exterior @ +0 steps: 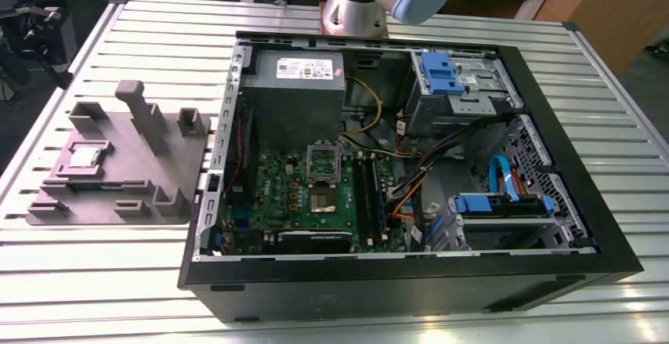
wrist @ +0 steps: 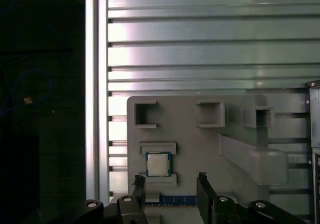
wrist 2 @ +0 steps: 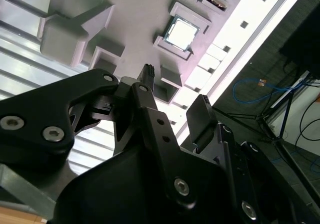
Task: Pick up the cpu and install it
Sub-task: 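Pick up the cpu and move it towards the insertion slot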
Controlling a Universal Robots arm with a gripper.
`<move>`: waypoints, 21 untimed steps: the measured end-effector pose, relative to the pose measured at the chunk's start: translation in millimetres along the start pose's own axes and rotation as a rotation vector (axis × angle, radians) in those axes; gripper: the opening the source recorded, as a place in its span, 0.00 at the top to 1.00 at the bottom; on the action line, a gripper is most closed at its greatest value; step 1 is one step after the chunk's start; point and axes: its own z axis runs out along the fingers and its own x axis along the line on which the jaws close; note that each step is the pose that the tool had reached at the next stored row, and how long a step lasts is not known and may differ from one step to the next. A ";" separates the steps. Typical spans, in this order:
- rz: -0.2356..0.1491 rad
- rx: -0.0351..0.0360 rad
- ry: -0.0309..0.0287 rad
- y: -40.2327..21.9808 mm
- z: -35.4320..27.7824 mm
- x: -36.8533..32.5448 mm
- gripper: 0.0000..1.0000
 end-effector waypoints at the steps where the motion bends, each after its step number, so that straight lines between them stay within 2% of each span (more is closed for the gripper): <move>1: 0.000 0.0000 0.0000 0.0 0.6 0.0 0.47; 21: 0.000 0.0001 0.0001 -0.4 9.4 -0.1 0.47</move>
